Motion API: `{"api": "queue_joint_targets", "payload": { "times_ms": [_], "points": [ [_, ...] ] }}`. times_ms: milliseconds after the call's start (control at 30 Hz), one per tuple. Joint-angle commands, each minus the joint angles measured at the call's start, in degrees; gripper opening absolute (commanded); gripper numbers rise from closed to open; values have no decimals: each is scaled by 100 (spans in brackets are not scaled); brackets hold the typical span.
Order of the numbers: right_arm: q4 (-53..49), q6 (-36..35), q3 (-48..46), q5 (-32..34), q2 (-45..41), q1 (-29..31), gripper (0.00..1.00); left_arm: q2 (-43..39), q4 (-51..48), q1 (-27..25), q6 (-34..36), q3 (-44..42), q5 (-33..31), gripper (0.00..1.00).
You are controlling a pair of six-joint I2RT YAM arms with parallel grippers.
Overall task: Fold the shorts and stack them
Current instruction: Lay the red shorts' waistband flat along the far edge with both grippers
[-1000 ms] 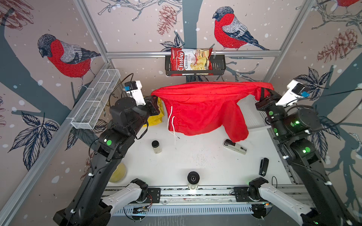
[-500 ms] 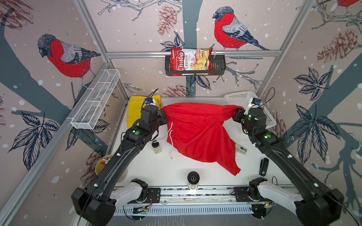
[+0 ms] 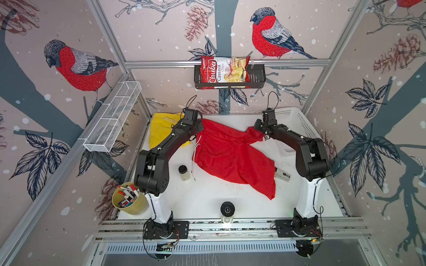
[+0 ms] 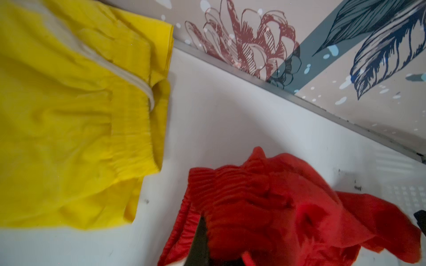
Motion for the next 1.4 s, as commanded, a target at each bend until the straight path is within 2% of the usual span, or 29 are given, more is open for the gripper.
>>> {"api": "queue_joint_targets", "payload": {
  "times_ms": [0,67,100,133,233,367,500,633,767,867,1100,1167,1267,1367],
  "points": [
    [-88,-275,677,122,291,-7,73,785,-530,78,-22,1010,29,20],
    [-276,-451,1072,215,438,5,75,1251,-880,151,-64,1631,-16,47],
    [-323,-535,1175,244,451,29,75,1437,-1079,176,-112,1916,-87,57],
    [-318,-669,1168,284,403,57,74,1561,-1229,218,-151,2134,-165,64],
    [-259,-1055,805,624,95,260,69,1590,-1316,248,-235,2217,-367,71],
    [-73,-1053,-171,882,-469,454,67,1363,-862,248,-159,1601,30,72],
    [-90,-761,-869,435,-733,467,66,1158,-528,136,-194,823,431,71],
    [-78,-681,-1316,309,-764,529,64,955,-84,-157,-165,-80,426,69],
    [-127,-567,-1465,428,-670,537,71,1083,24,-301,-284,-539,536,68],
    [-223,-494,-1395,524,-462,522,71,954,285,-347,-367,-1095,627,66],
    [-286,-240,-1408,734,-478,443,72,96,747,-420,-508,-2659,647,65],
    [-284,-200,-1481,820,-615,402,76,-74,832,-420,-556,-3042,674,64],
    [-220,-165,-1716,711,-865,287,80,-246,847,-420,-601,-3463,670,64],
    [-183,-211,-1791,470,-946,237,76,-417,756,-420,-593,-3631,653,63]
  ]
}}
